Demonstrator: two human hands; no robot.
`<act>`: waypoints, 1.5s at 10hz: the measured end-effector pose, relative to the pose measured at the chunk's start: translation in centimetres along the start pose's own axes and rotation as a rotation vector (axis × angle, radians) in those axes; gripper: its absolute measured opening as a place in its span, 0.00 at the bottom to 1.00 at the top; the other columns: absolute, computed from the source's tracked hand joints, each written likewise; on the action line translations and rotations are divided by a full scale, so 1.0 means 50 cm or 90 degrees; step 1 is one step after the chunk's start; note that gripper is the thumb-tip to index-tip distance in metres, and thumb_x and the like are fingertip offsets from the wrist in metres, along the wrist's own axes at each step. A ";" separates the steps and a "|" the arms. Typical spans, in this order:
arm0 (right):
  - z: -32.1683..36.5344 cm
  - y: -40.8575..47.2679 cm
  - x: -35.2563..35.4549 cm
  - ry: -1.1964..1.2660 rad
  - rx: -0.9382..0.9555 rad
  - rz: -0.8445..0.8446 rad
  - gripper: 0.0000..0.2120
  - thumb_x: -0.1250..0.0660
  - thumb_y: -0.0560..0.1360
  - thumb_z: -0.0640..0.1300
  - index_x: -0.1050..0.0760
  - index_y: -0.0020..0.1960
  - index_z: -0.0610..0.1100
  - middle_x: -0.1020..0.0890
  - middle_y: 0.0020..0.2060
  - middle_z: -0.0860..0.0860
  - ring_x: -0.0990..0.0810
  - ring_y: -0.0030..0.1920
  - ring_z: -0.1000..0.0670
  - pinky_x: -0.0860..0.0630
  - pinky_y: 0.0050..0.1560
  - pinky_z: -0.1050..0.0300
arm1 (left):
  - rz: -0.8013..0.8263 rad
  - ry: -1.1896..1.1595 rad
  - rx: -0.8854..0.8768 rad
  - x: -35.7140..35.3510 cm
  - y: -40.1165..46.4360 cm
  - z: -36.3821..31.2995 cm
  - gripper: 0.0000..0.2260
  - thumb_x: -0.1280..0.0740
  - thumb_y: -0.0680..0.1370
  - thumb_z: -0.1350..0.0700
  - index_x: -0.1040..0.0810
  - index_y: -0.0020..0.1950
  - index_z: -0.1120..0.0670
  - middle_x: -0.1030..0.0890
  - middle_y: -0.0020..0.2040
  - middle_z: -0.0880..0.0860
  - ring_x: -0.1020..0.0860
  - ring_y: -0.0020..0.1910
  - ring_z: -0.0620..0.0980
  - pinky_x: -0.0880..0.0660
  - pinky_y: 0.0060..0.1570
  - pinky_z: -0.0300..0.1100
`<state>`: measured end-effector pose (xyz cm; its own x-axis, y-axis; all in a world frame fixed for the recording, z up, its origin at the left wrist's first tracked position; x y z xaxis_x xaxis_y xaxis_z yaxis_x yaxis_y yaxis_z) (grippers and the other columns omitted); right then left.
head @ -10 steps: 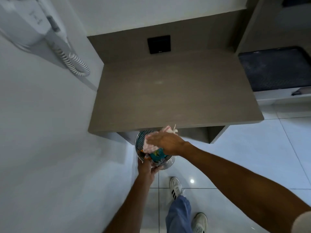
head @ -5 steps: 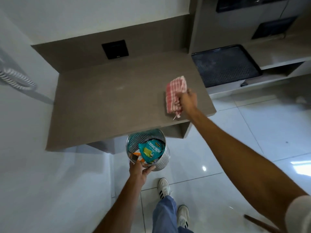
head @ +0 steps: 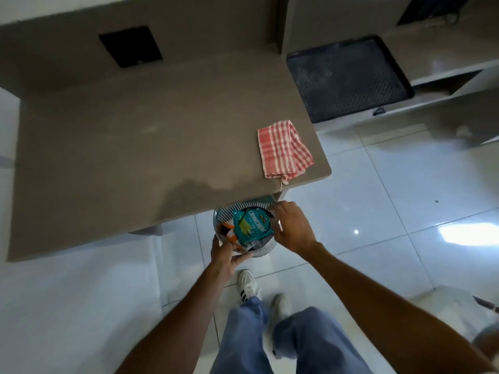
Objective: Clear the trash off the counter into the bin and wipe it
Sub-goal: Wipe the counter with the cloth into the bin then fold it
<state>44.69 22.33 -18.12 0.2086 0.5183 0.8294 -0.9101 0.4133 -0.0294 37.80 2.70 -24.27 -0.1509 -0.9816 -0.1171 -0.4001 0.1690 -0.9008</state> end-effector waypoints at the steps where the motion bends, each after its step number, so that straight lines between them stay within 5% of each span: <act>1: -0.140 -0.002 -0.127 0.205 -0.455 0.105 0.31 0.31 0.78 0.44 0.38 0.77 0.40 0.28 0.72 0.38 0.26 0.68 0.37 0.22 0.66 0.41 | -0.010 0.077 -0.010 -0.028 0.101 0.021 0.24 0.36 0.82 0.68 0.29 0.75 0.49 0.21 0.70 0.60 0.20 0.66 0.65 0.22 0.62 0.71; 2: -0.265 0.052 -0.263 0.345 -0.608 0.158 0.18 0.38 0.79 0.38 0.30 0.68 0.40 0.20 0.62 0.39 0.17 0.54 0.39 0.14 0.50 0.41 | 0.000 0.119 -0.037 -0.055 0.262 0.057 0.24 0.34 0.82 0.67 0.29 0.77 0.50 0.19 0.67 0.61 0.19 0.62 0.67 0.23 0.62 0.71; 3: -0.374 0.099 -0.391 0.312 -0.588 0.145 0.15 0.39 0.79 0.36 0.27 0.65 0.38 0.19 0.58 0.39 0.16 0.52 0.38 0.14 0.46 0.40 | -0.010 0.156 -0.038 -0.071 0.419 0.100 0.27 0.35 0.81 0.69 0.30 0.77 0.50 0.19 0.67 0.60 0.19 0.63 0.67 0.22 0.62 0.70; 5: -0.512 0.124 -0.580 0.321 -0.597 0.143 0.16 0.39 0.80 0.38 0.27 0.66 0.39 0.18 0.58 0.39 0.16 0.52 0.37 0.14 0.48 0.38 | -0.058 0.185 -0.027 -0.078 0.625 0.168 0.18 0.33 0.83 0.55 0.26 0.73 0.47 0.18 0.68 0.58 0.18 0.63 0.66 0.20 0.59 0.71; 7: -0.540 0.124 -0.621 0.313 -0.611 0.126 0.18 0.38 0.79 0.40 0.29 0.68 0.39 0.18 0.60 0.38 0.18 0.52 0.39 0.16 0.51 0.44 | -0.076 0.258 -0.072 -0.079 0.664 0.163 0.16 0.34 0.84 0.51 0.28 0.71 0.45 0.19 0.68 0.54 0.18 0.63 0.62 0.19 0.59 0.67; 8: -0.448 0.103 -0.518 0.237 -0.553 0.090 0.20 0.37 0.80 0.43 0.32 0.71 0.40 0.20 0.64 0.38 0.19 0.58 0.38 0.23 0.52 0.52 | -0.123 0.440 -0.153 -0.089 0.565 0.131 0.20 0.34 0.83 0.54 0.30 0.76 0.49 0.22 0.72 0.56 0.22 0.68 0.61 0.22 0.68 0.58; 10: -0.128 -0.011 -0.112 0.066 -0.274 -0.038 0.24 0.37 0.77 0.39 0.32 0.72 0.44 0.24 0.70 0.44 0.28 0.71 0.43 0.26 0.71 0.43 | -0.083 0.639 -0.512 -0.138 0.046 0.029 0.24 0.34 0.78 0.68 0.26 0.74 0.60 0.23 0.72 0.61 0.25 0.71 0.60 0.25 0.70 0.52; 11: -0.020 -0.025 0.074 0.000 -0.136 -0.185 0.17 0.48 0.81 0.46 0.30 0.66 0.45 0.21 0.63 0.45 0.25 0.61 0.45 0.26 0.63 0.47 | -0.082 0.592 -0.698 -0.178 -0.154 -0.057 0.21 0.34 0.77 0.64 0.24 0.71 0.58 0.25 0.71 0.57 0.25 0.71 0.58 0.20 0.65 0.52; 12: 0.010 0.045 0.185 -0.023 -0.071 -0.276 0.15 0.41 0.82 0.51 0.30 0.65 0.46 0.22 0.62 0.44 0.25 0.58 0.45 0.25 0.60 0.47 | -0.059 0.560 -0.816 -0.258 -0.232 -0.163 0.23 0.39 0.75 0.56 0.27 0.71 0.53 0.30 0.72 0.54 0.26 0.70 0.57 0.21 0.66 0.55; 13: 0.003 0.160 0.218 -0.044 -0.150 -0.204 0.25 0.36 0.78 0.60 0.33 0.70 0.48 0.27 0.66 0.45 0.26 0.62 0.42 0.25 0.60 0.45 | -0.108 0.590 -0.709 -0.354 -0.183 -0.266 0.28 0.36 0.74 0.60 0.29 0.75 0.52 0.30 0.72 0.59 0.27 0.71 0.60 0.25 0.70 0.57; 15: -0.053 0.280 0.239 -0.023 -0.179 -0.085 0.25 0.35 0.76 0.37 0.29 0.72 0.50 0.26 0.62 0.39 0.27 0.62 0.36 0.26 0.61 0.40 | -0.104 0.701 -0.627 -0.514 -0.110 -0.365 0.12 0.30 0.74 0.62 0.15 0.54 0.53 0.14 0.52 0.56 0.16 0.51 0.56 0.20 0.52 0.44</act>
<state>35.38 36.30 -10.07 0.3026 0.4211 0.8551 -0.7399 0.6692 -0.0678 27.39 28.63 -8.69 -0.4565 -0.5126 0.7272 -0.8482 0.4975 -0.1819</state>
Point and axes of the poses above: each hand's wrist, its own y-axis towards the middle knuckle, its own x-axis out of the back of the hand, z = x × y, the point moved 5 cm from there along y, towards the middle knuckle
